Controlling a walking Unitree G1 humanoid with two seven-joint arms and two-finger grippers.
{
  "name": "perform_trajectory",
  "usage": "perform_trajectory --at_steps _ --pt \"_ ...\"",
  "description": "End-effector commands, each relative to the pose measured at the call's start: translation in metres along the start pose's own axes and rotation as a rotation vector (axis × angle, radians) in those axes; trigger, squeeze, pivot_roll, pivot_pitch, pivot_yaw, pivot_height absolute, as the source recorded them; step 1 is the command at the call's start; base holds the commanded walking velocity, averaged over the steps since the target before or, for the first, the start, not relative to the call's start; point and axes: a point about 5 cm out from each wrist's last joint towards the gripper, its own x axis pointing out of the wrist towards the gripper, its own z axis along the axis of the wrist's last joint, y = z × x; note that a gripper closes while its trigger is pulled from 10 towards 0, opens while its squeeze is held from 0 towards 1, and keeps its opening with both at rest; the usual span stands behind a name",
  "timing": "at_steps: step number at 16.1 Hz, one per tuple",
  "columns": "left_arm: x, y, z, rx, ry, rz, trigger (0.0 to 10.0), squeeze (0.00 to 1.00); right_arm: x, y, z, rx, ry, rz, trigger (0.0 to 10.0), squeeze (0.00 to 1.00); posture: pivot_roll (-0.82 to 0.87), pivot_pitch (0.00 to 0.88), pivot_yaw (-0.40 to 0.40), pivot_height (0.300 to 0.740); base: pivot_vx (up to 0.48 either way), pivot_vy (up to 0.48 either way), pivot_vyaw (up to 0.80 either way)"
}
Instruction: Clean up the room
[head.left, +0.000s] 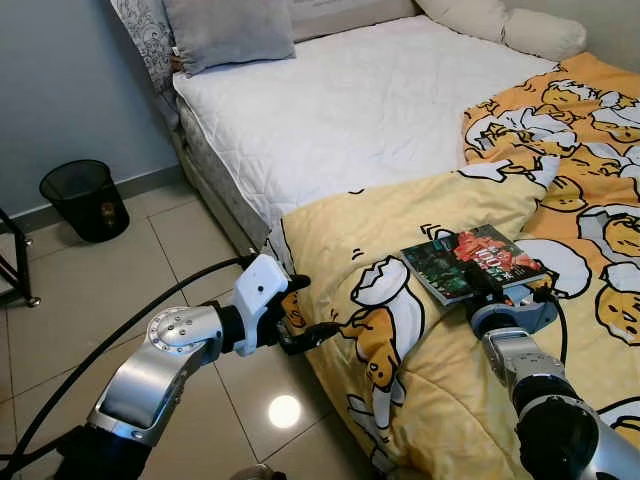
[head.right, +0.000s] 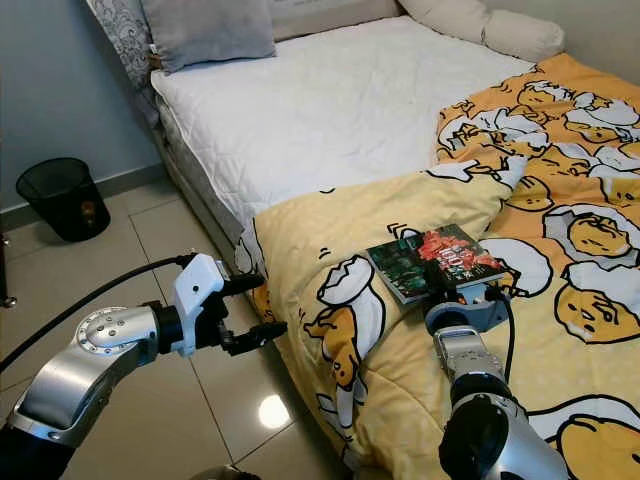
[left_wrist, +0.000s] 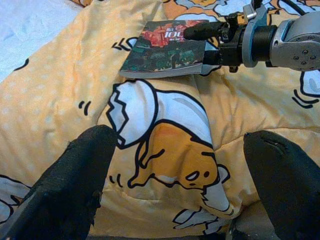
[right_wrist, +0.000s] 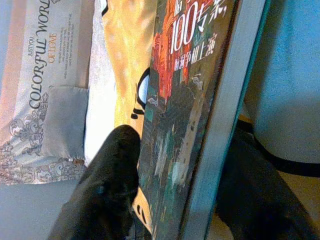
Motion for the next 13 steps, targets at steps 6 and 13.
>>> perform_trajectory --at_steps 6,13 --pt "-0.0004 0.0046 -0.0003 0.008 0.004 0.007 10.0 0.70 0.0065 0.0153 0.0000 -0.033 0.011 0.055 0.0 0.00 -0.06 0.000 0.027 0.740 0.000 0.000 0.00" --pt "-0.0009 0.0097 -0.0001 0.020 0.007 0.012 10.0 0.70 0.0070 0.0153 -0.0012 -0.014 -0.013 0.047 0.0 0.00 -0.06 0.000 0.046 0.740 0.000 0.000 0.00"
